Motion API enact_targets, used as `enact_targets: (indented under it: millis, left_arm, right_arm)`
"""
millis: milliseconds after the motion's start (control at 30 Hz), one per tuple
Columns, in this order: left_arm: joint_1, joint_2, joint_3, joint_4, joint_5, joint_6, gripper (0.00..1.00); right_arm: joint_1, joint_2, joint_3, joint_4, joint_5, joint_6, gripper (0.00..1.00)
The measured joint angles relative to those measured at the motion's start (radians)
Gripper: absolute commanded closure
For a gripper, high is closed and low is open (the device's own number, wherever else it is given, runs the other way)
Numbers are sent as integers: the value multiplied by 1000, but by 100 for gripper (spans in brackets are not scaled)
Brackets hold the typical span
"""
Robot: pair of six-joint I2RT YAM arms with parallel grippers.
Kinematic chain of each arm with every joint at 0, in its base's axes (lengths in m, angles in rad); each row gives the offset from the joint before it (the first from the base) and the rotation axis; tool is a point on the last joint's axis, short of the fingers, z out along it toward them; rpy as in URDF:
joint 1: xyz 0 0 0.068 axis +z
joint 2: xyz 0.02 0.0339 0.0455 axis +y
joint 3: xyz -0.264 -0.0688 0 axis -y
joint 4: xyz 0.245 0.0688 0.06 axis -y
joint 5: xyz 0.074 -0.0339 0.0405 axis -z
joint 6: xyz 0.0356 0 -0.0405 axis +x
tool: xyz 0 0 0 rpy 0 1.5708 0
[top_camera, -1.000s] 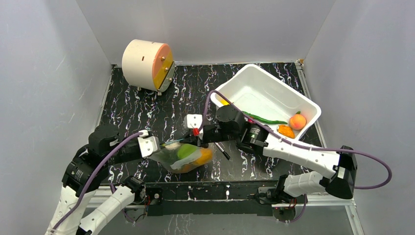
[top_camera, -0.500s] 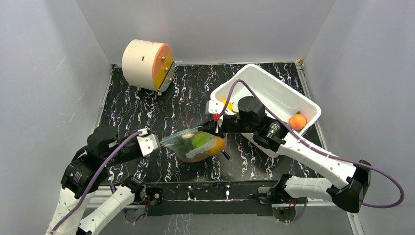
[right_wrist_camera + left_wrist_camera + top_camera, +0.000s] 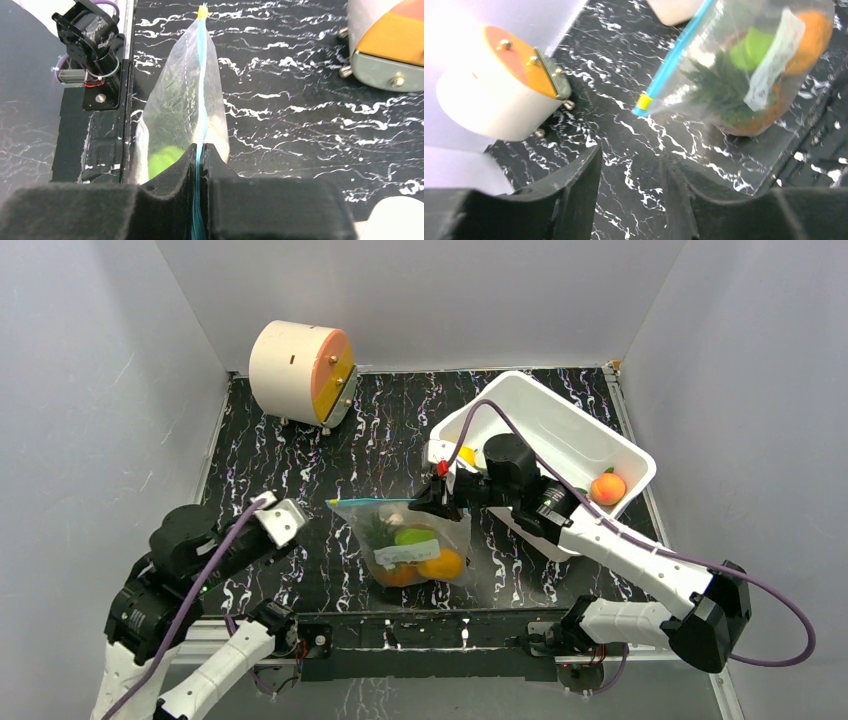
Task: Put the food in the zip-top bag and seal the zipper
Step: Zip the zipper food storage bag at the center of the board, then place the zipper food storage bag at the center of the board.
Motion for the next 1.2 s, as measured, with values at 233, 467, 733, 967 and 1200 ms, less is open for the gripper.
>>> enact_targets:
  millis: [233,467,733,967,1200]
  left_arm:
    - [1,-24,82,39,-111,-47,17]
    - [0,2,165,68,-301,-124,2]
    - [1,-37,222,137,-453,-174,2]
    - [1,-57,214,160,-464,-165,2]
    - [0,-62,140,169,-456,-161,2]
  right_arm:
    - [-13,40,-43,151,-58,176,100]
    - [92,159,-22,378,-109,335,100]
    - [222,409,81,573,-171,475,97]
    - [226,694,247,599,-113,446,97]
    - [187,906,420,502,-29,346,95]
